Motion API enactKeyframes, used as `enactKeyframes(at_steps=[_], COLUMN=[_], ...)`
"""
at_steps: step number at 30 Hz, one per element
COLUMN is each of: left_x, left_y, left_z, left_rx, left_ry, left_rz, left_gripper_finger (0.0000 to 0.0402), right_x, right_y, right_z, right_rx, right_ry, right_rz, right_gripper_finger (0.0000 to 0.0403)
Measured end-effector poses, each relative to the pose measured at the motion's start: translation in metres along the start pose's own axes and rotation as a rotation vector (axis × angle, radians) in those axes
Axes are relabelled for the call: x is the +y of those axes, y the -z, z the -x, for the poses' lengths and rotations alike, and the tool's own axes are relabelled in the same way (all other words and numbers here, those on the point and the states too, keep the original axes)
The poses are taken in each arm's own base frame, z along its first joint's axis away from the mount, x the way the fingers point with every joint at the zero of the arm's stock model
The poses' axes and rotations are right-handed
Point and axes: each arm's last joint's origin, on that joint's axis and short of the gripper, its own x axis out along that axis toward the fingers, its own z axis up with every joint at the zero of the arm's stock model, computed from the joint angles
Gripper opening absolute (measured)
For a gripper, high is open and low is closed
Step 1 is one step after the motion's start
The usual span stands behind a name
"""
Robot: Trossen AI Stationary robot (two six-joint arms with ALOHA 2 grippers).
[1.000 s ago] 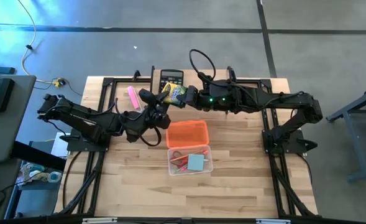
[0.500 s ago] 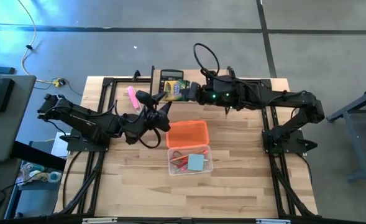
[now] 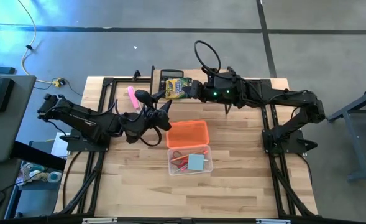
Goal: Pack school essentials
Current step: Put the crayon box into the orange supply box
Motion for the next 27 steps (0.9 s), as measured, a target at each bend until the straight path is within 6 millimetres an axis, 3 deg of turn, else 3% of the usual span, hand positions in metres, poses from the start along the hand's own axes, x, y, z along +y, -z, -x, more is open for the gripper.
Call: enactKeyframes(at_steps=[5, 10, 19, 27], left_x=[0.000, 0.000, -0.007, -0.016], left_y=[0.000, -0.002, 0.000, 0.005], left_z=[0.001, 0.008, 0.014, 0.014], left_rx=[0.005, 0.000, -0.027, -0.094], left_ry=[-0.004, -0.005, 0.073, 0.370], left_rz=[-0.002, 0.026, 0.236, 0.457], left_gripper_finger=[0.0225, 0.0225, 0.0225, 0.0225], right_x=[0.000, 0.003, 0.003, -0.010], right_y=[-0.003, -0.016, -0.046, -0.053], right_z=[0.002, 0.018, 0.076, 0.123], right_rx=[-0.013, -0.046, -0.104, -0.046], right_ry=[0.003, -0.022, -0.031, 0.042], right_rz=[0.009, 0.038, 0.198, 0.361], right_gripper_finger=[0.0077, 0.0077, 0.0076, 0.0076])
